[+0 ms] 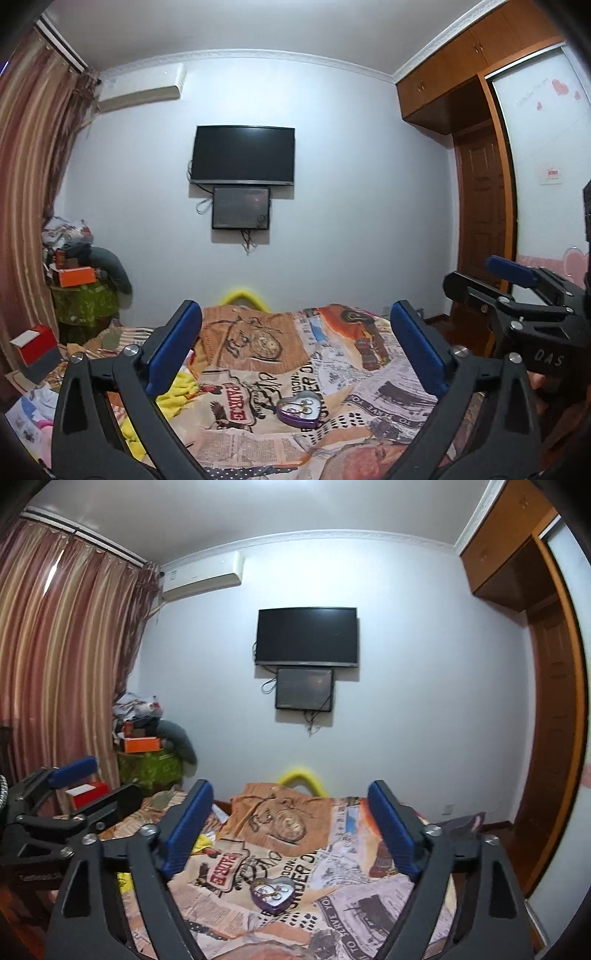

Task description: Organize jewelry

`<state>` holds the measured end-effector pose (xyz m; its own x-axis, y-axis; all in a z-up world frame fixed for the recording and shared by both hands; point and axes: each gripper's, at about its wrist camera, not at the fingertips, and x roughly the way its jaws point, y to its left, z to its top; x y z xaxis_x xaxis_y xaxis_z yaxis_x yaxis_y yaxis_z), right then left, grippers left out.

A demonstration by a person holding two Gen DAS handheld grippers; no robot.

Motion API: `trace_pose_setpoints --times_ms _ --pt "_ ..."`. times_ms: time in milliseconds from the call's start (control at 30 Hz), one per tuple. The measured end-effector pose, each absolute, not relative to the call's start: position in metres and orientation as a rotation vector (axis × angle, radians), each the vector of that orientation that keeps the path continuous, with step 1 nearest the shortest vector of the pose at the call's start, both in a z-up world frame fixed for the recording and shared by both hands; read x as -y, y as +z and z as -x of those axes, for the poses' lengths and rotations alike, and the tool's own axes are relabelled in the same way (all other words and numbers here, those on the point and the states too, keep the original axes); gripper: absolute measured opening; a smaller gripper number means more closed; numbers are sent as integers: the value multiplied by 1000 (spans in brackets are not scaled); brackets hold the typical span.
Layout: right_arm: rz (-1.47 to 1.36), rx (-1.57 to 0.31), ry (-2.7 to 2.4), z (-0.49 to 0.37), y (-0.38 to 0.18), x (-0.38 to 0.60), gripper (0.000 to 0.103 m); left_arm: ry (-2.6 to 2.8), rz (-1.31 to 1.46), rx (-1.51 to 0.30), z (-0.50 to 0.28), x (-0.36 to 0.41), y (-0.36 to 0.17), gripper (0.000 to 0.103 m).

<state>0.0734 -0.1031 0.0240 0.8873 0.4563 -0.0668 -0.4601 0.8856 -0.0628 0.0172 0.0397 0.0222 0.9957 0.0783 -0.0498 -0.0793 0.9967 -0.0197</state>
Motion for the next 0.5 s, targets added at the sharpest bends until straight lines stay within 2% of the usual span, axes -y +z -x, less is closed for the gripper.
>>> trace_pose_setpoints --times_ms 67,133,500 --pt "81 -37 449 -71 24 102 97 80 28 -49 -16 -40 20 102" --pt "81 -21 420 -68 24 101 101 82 38 -52 -16 -40 20 103" --pt "56 -44 417 -60 19 118 101 109 46 -71 -11 -42 13 103"
